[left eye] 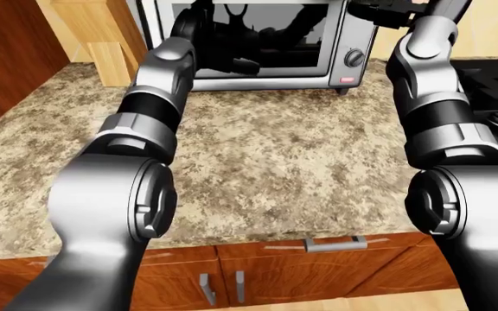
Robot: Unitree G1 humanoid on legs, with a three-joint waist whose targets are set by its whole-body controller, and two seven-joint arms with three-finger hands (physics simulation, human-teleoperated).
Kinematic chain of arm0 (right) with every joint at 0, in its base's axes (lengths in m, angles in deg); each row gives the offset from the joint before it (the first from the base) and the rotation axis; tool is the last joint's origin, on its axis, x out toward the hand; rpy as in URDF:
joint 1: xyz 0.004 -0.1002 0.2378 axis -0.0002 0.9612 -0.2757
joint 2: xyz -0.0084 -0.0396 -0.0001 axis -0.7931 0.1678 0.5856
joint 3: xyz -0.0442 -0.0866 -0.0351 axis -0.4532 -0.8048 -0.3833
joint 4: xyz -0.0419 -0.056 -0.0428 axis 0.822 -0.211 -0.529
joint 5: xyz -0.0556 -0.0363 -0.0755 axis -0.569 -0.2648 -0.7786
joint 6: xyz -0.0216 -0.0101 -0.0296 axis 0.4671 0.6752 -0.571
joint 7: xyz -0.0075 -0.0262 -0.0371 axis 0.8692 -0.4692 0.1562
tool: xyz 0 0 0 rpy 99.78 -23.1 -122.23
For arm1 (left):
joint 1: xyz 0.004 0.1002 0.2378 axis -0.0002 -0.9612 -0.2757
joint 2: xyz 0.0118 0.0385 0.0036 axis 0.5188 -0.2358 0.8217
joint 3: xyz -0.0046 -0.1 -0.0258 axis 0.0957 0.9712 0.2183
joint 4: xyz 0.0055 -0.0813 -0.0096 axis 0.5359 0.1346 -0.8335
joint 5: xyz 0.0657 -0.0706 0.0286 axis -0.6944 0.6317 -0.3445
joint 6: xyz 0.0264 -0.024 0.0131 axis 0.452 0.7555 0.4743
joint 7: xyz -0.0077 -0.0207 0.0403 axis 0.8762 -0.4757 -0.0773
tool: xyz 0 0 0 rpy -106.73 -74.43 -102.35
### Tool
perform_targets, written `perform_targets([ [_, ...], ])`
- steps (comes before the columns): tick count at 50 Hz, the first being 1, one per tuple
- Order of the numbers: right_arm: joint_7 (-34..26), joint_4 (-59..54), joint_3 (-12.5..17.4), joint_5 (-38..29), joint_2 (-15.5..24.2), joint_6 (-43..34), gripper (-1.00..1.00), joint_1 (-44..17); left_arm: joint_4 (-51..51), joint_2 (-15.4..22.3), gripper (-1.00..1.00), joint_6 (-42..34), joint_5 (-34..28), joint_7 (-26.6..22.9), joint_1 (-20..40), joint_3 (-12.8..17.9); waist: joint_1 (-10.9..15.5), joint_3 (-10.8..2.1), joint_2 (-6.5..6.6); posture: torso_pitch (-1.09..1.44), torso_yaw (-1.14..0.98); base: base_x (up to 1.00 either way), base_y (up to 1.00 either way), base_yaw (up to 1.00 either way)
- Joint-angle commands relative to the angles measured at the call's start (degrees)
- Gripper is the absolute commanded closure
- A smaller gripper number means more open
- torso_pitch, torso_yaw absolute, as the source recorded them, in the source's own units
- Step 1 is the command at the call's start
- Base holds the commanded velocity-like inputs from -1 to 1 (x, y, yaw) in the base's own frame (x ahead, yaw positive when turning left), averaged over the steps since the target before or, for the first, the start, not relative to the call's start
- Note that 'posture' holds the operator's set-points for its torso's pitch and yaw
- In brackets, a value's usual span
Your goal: Close the toaster oven door.
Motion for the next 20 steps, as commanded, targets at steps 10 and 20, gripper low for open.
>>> perform_targets([
  [10, 0.0, 2.1, 0.0, -0.3, 0.9, 1.5, -1.00, -2.4, -3.9, 2.1, -1.00, 2.6, -0.8, 8.4, 2.9, 0.8, 0.2, -2.17, -0.16, 0.00, 0.00, 0.00, 0.00, 0.00],
  [20, -0.1, 2.2, 0.0, -0.2, 0.9, 1.3, -1.00, -2.5, -3.7, 2.1, -1.00, 1.4, -0.7, 10.1, 3.1, 1.3, 0.0, -2.18, -0.01, 0.00, 0.00, 0.00, 0.00, 0.00],
])
